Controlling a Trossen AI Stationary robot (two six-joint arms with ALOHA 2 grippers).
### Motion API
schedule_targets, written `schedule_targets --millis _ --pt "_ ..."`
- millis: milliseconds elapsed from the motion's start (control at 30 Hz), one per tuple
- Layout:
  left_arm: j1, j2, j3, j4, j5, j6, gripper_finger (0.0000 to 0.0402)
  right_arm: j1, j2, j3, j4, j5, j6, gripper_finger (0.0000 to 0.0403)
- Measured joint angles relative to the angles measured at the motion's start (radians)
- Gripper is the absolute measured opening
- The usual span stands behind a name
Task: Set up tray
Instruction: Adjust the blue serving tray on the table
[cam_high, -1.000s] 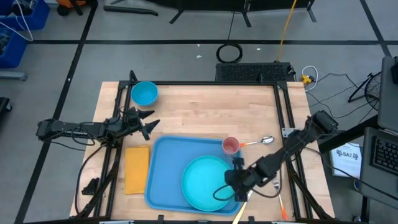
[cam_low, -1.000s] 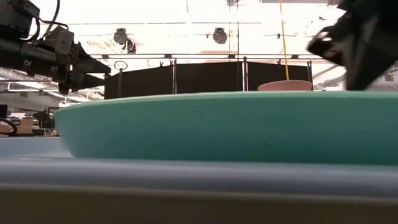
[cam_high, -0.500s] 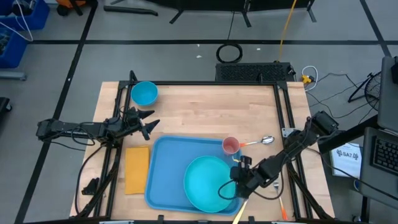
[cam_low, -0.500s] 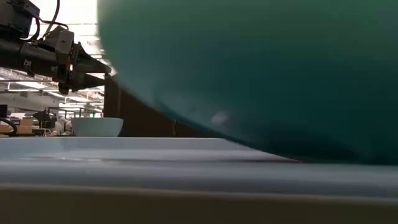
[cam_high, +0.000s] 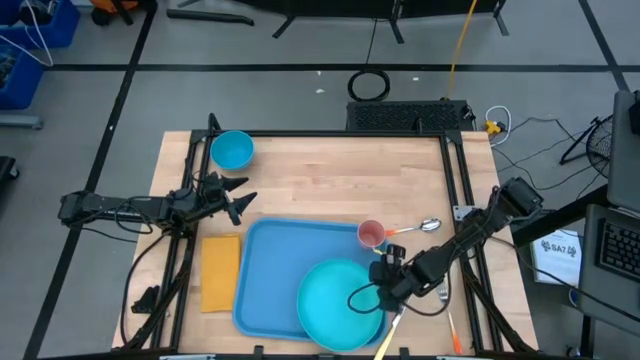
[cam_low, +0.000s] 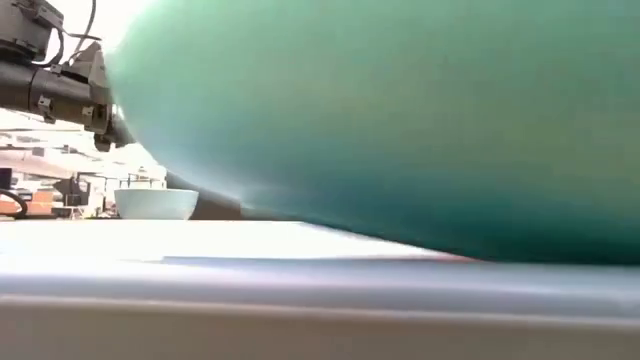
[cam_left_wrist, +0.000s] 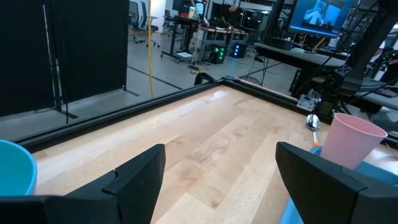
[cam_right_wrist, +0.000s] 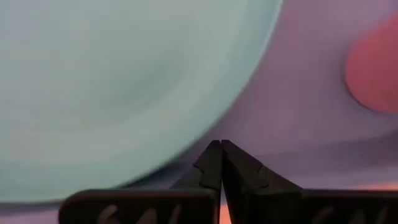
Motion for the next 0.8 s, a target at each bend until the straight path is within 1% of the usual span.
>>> schedule_targets --millis 200,267,433,633,800 --pt "0.000 0.000 0.000 0.000 0.000 0.000 0.0310 -0.055 0.000 0.000 -0.011 -0.003 -0.058 0.0000" --pt "0.000 0.000 0.000 0.000 0.000 0.000 0.0310 -0.078 0.000 0.000 -0.018 -0.027 -0.080 0.0000" --pt "0.000 0.000 0.000 -0.002 0.000 -0.001 0.0310 -0.117 -0.001 -0.017 -0.064 -0.061 -0.081 0.0000" --pt "0.000 0.000 0.000 -0.007 0.000 0.001 0.0310 -0.141 -0.006 -0.083 -0.055 -0.097 -0.057 0.0000" --pt "0.000 0.000 0.000 -0.007 0.000 0.001 0.0310 -0.166 -0.005 -0.100 -0.075 -0.100 -0.056 0.0000"
